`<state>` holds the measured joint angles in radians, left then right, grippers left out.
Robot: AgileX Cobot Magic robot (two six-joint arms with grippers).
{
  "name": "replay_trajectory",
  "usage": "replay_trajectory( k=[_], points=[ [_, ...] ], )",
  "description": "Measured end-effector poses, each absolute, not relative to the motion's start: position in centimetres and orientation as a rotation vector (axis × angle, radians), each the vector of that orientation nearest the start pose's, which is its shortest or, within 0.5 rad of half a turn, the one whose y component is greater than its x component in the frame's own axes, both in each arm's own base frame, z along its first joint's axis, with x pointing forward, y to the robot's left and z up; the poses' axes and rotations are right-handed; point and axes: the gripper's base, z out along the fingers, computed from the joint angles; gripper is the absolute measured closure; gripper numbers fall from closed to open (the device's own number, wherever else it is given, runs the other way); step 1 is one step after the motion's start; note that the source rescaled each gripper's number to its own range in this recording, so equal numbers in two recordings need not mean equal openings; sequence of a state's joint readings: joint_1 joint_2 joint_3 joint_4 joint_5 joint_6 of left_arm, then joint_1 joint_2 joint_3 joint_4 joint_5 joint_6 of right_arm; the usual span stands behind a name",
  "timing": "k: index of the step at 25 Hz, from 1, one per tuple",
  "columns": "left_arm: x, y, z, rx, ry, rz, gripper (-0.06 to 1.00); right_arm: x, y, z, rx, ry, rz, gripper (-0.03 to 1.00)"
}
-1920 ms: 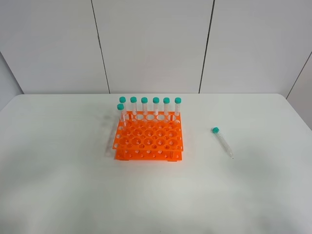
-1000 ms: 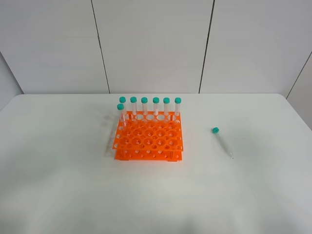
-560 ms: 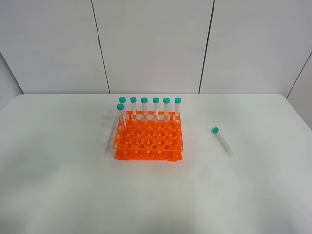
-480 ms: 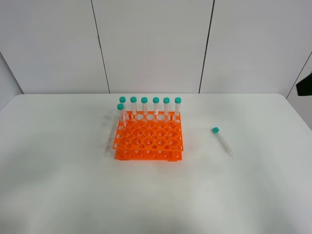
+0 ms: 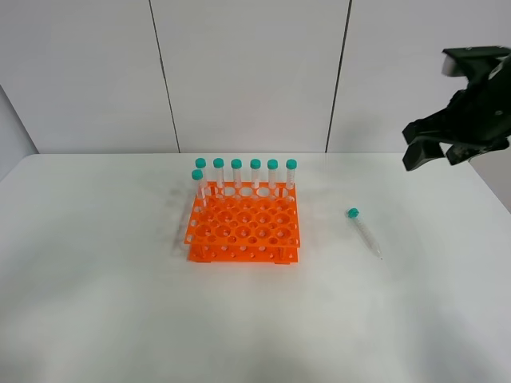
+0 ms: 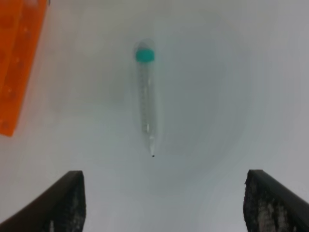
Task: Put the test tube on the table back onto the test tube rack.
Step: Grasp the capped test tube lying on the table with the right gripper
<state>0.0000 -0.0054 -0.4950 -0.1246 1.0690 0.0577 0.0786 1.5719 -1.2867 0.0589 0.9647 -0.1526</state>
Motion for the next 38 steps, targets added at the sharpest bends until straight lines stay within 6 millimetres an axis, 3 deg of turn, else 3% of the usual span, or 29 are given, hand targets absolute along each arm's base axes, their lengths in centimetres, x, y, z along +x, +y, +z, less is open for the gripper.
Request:
replay_trajectory(
  k=[7,12,19,31,38],
  points=[
    [-0.6,-1.0,27.6,0.066,2.047,-0.115,-0.06,35.1,6.0,23.0,-0.408,2.851,0.010,-0.03],
    [-0.6,-1.0,27.6,0.066,2.047,-0.115,-0.06,36.1,5.9,19.2,-0.422,2.952,-0.031,-0.03],
    [-0.6,-1.0,27.6,0.065,2.047,-0.116,-0.06,36.7,5.9,15.6,-0.440,3.037,-0.052,-0.03],
    [-0.6,-1.0,27.6,0.065,2.047,-0.116,-0.06,38.0,5.9,12.7,-0.421,3.000,-0.065,-0.03],
    [-0.6,-1.0,27.6,0.064,2.047,-0.115,-0.06,38.3,4.1,11.9,-0.294,3.031,-0.029,-0.03]
  ],
)
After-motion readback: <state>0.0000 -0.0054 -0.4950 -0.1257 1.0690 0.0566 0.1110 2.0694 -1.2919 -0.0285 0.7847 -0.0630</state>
